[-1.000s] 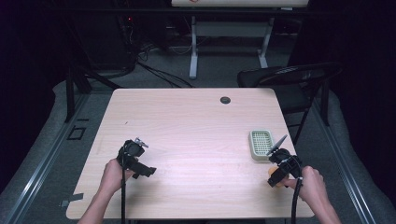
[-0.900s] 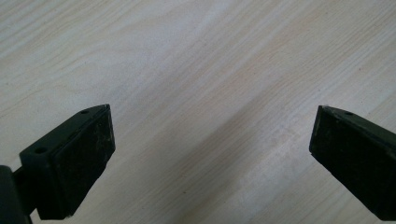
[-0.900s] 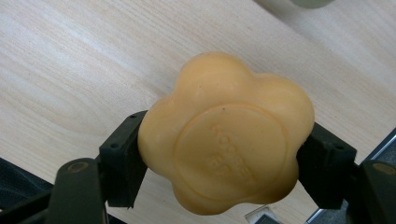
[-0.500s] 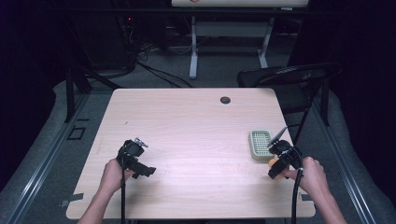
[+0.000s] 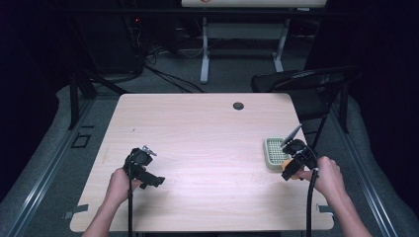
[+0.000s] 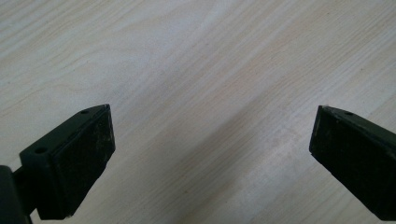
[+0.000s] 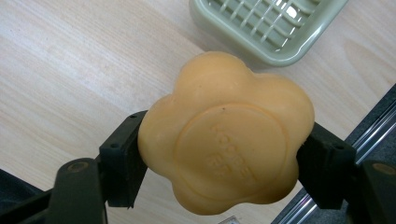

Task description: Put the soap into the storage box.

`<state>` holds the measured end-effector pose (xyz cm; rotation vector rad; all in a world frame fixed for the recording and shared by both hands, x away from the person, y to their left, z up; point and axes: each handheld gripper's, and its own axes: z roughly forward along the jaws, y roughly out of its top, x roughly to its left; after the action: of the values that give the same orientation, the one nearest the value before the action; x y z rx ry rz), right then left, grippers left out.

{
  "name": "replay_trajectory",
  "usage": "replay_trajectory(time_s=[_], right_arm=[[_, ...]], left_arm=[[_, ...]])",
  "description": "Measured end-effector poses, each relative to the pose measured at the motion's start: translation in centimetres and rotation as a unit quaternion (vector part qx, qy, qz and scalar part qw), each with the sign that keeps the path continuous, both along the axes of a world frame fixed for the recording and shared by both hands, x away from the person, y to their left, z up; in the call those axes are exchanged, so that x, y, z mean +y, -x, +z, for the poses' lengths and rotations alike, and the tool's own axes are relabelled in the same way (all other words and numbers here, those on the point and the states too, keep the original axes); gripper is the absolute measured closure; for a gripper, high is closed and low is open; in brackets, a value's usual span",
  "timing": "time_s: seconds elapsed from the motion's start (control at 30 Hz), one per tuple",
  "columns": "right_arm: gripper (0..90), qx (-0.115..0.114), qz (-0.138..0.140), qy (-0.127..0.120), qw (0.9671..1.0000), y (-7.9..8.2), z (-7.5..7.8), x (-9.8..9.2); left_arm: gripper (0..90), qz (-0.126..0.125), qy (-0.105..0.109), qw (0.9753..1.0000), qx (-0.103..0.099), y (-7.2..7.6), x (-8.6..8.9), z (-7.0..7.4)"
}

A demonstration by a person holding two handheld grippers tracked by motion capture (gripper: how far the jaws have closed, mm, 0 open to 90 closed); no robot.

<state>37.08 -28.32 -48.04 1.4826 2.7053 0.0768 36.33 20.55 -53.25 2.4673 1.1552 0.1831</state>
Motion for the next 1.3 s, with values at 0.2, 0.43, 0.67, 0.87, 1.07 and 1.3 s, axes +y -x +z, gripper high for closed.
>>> replay_trajectory(time_s=[0.2,0.43,0.67,0.87,1.07,1.3], right_arm=[[27.1,-0.003,0.000,0.000,1.0000,-0.9,0.4,0.2],[27.1,-0.007,-0.002,0.000,1.0000,-1.6,0.8,0.4],[27.1,-0.015,-0.008,-0.006,0.9998,-2.2,0.8,0.5],[27.1,-0.018,-0.012,-0.011,0.9997,-2.9,0.7,0.6],[27.1,-0.020,-0.012,-0.005,0.9997,-3.5,0.9,0.6],[27.1,-0.016,-0.011,-0.003,0.9998,-4.3,0.9,0.7]], left_arm=[[0.2,0.000,0.000,1.0000,-0.001,0.0,0.0,0.0],[0.2,0.000,0.001,1.0000,-0.002,0.0,0.0,0.0],[0.2,0.001,0.001,1.0000,-0.002,0.0,0.0,0.0],[0.3,0.000,0.001,1.0000,0.000,0.0,0.0,0.0],[0.2,0.000,0.000,1.0000,0.001,0.0,0.0,-0.1],[0.2,0.000,0.000,1.0000,0.001,0.0,0.0,-0.1]])
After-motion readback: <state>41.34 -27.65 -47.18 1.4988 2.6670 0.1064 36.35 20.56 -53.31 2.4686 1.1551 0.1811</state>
